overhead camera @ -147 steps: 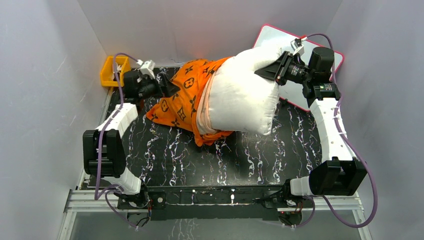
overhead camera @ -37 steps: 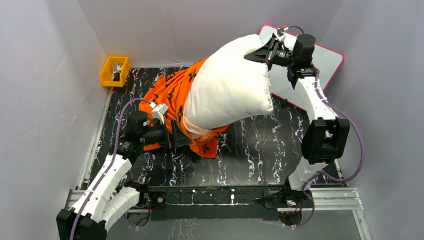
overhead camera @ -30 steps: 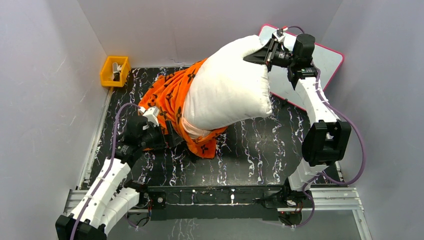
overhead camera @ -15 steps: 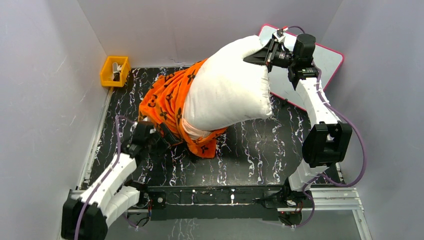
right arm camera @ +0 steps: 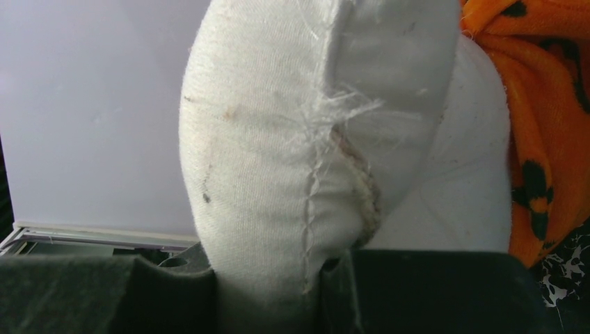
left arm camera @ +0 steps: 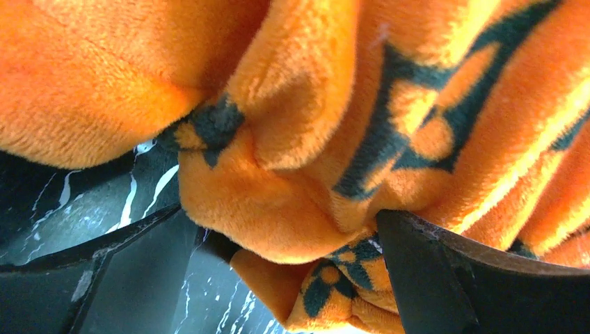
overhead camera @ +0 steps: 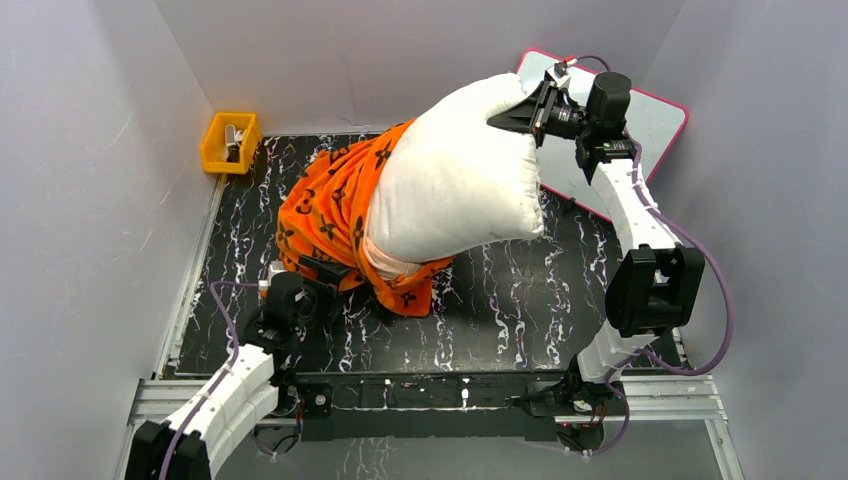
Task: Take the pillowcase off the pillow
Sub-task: Remove the pillow from the pillowcase.
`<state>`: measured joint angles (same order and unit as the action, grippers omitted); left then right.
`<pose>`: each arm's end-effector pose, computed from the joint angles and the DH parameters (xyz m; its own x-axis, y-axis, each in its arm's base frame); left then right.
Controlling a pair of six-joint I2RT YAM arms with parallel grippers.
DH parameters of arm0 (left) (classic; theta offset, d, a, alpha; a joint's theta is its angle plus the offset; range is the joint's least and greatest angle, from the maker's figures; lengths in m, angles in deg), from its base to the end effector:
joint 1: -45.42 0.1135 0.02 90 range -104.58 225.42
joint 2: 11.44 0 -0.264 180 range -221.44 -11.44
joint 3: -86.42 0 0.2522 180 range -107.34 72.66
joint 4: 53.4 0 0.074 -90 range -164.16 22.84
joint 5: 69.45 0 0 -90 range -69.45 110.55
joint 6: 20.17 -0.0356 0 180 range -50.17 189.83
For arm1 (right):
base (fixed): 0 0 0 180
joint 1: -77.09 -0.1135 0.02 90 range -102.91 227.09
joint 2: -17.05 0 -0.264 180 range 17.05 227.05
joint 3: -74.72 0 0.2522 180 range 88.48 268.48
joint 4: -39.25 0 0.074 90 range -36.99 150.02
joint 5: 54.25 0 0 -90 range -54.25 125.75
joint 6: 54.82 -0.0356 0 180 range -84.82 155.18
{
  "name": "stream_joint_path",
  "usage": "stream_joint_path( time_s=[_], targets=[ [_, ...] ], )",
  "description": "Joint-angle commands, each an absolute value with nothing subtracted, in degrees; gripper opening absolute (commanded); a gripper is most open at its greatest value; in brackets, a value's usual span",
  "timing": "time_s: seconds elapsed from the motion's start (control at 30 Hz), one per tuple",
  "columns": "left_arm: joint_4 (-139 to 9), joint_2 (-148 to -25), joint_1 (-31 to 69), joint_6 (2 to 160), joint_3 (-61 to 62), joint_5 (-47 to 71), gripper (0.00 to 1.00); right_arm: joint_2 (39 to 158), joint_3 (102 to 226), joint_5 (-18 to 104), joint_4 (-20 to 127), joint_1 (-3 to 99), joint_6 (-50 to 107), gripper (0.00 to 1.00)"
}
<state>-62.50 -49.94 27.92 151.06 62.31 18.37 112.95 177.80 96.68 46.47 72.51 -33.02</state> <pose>0.1504 -0.0489 0.1715 -0.3878 -0.9132 -0.1248 -0.3248 0.2622 -0.9087 0.3849 0.0621 0.4076 -0.8452 0.3849 -0.3708 -0.3373 0.1540 0.9287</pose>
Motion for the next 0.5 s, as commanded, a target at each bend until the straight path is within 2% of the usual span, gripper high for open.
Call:
stream_joint_path(
  time_s=[0.0, 0.03, 0.1, 0.13, 0.17, 0.2, 0.33, 0.47],
  targets=[
    [-46.9, -54.51, 27.64, 155.63, 64.47, 23.09, 0.98, 108.25, 178.46, 98.31, 40.8, 72.08, -34.9, 0.0],
    [-45.84, -55.12, 27.63, 155.47, 64.42, 23.95, 0.95, 108.2, 178.43, 98.37, 40.8, 72.09, -34.91, 0.0],
    [-47.72, -53.89, 27.66, 155.35, 63.6, 27.24, 0.72, 108.14, 178.51, 98.58, 40.79, 72.12, -34.95, 0.0],
    [-50.61, -52.35, 27.64, 155.54, 62.96, 29.12, 0.43, 108.09, 178.55, 98.62, 40.8, 72.08, -34.88, 0.0],
    [-55.81, -49.93, 27.64, 156.18, 61.83, 31.71, 0.06, 107.99, 178.49, 98.74, 40.8, 72.08, -34.85, 0.0],
    [-63.44, -47.41, 27.66, 158.31, 60.19, 34.49, 0.0, 107.87, 178.52, 98.76, 40.8, 72.2, -34.81, 0.0],
    [-87.69, -37.25, 27.73, 158.29, 53.98, 48.04, 0.0, 107.59, 178.33, 99.61, 37.33, 73.74, -38.26, 0.0],
    [-109.89, -29.63, 27.77, 164.32, 49.25, 62.47, 0.0, 108.03, 176.63, 101.79, 21.87, 79.39, -52.04, 0.0]
  ],
)
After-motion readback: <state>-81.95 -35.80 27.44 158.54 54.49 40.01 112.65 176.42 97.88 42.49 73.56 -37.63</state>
